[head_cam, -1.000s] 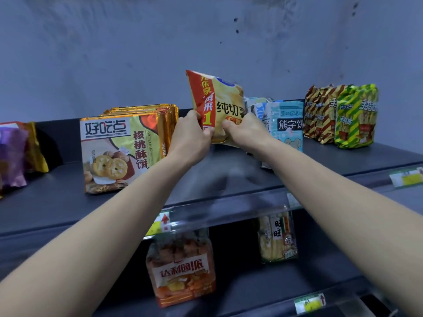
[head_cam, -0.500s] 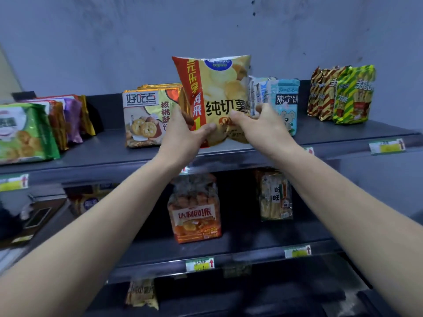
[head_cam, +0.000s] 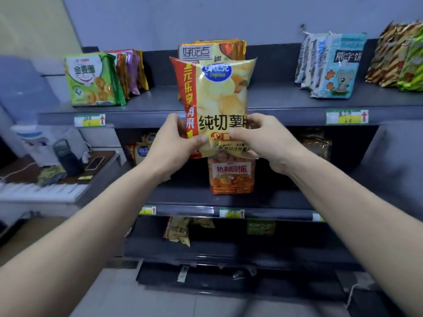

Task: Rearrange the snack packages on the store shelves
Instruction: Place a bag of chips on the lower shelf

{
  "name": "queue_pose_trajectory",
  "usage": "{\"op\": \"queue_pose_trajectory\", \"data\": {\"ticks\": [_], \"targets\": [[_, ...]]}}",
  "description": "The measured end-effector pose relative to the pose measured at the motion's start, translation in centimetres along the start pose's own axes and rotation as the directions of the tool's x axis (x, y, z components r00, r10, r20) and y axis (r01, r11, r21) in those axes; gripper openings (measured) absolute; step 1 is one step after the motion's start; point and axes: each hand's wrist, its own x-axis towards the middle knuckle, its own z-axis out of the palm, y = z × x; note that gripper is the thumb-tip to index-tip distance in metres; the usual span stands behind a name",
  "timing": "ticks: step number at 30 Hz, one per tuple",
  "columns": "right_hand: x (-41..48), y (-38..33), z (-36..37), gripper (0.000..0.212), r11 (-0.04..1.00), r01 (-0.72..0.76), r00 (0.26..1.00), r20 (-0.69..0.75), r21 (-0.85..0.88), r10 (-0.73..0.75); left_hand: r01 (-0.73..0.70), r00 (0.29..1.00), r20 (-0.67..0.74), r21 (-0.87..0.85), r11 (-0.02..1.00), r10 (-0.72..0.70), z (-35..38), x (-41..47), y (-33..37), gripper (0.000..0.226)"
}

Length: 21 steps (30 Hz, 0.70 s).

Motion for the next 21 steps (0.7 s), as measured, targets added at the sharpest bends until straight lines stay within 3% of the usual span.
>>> {"op": "queue_pose_trajectory", "data": {"ticks": [8, 14, 21], "targets": [[0.4, 3.9, 9.1, 0.033, 0.948, 0.033, 0.984, 0.179, -0.316, 0.025, 0.139, 0.989, 0.027, 0.13, 0.982, -0.144, -4.8, -2.6, -9.0, 0.032], [2.9, 7.1, 17.6, 0.039, 0.924, -0.002, 0.954, 0.276, -0.382, 0.116, 0.233, 0.965, 0.056, 0.279, 0.932, -0.258, -8.7, -1.1, -17.9, 0.026], [7.5, 11.2, 25.9, 0.044, 0.91, -0.154, 0.937, 0.235, -0.385, 0.258, 0.246, 0.946, 0.124, 0.327, 0.913, -0.299, -11.5, 4.1, -27.0, 0.023]]}}
